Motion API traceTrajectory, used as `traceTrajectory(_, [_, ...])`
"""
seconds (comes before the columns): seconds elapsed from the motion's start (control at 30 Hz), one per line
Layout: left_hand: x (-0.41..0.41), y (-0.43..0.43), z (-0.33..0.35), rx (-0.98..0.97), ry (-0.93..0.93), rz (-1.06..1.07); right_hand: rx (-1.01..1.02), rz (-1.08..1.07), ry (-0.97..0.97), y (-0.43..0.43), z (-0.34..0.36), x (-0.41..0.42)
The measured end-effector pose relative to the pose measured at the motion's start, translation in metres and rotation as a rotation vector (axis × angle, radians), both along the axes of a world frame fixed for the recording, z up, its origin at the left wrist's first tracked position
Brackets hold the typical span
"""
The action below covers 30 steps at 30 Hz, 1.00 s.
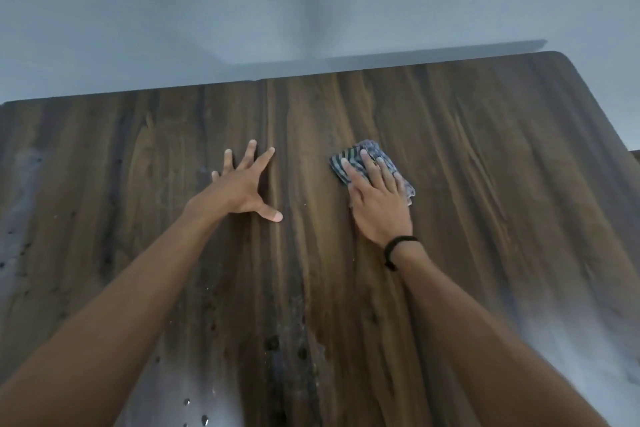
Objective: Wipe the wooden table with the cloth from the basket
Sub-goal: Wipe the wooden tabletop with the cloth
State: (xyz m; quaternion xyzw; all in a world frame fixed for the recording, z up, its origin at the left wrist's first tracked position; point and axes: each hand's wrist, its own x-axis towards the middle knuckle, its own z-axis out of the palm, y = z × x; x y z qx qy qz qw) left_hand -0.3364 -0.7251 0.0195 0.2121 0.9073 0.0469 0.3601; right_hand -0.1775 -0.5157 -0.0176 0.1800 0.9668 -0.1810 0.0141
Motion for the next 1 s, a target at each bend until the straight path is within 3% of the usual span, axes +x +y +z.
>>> traceTrajectory(0.03, [-0.002,0.003,0.001,0.001,-0.003,0.008,0.006,-0.010,0.007,-0.012,-0.001,-0.004])
traceTrajectory(0.13, [-0.019,0.021,0.010,-0.015,0.055,-0.011,0.044,0.382,0.023,-0.022,-0.005,0.003])
traceTrajectory(0.17, [-0.028,0.026,0.015,-0.011,0.081,-0.013,0.070,0.375,0.028,-0.009,-0.005,-0.004])
traceTrajectory(0.27, [-0.056,0.037,0.030,0.003,0.132,-0.030,-0.009,-0.025,-0.022,0.005,0.003,-0.036])
traceTrajectory(0.4, [-0.087,0.043,0.037,-0.035,0.152,-0.038,0.055,0.291,0.007,-0.001,-0.002,-0.037])
traceTrajectory(0.5, [-0.104,0.040,0.029,-0.048,0.070,-0.041,-0.004,-0.003,-0.019,0.013,0.004,-0.064])
traceTrajectory(0.53, [-0.108,0.043,0.024,-0.043,0.037,-0.044,0.007,-0.013,-0.011,0.004,0.002,-0.066])
traceTrajectory(0.63, [-0.105,0.047,0.014,-0.048,0.023,-0.041,0.016,0.271,-0.005,-0.009,-0.001,-0.058])
traceTrajectory(0.77, [-0.104,0.041,0.006,0.004,0.068,-0.036,-0.031,-0.034,-0.015,0.011,0.002,-0.096])
traceTrajectory(0.9, [-0.104,0.037,-0.001,0.032,0.110,-0.054,0.025,0.254,-0.011,0.005,-0.003,-0.092])
traceTrajectory(1.0, [-0.107,0.036,0.000,0.026,0.104,-0.051,-0.024,-0.002,-0.029,0.025,0.005,-0.123])
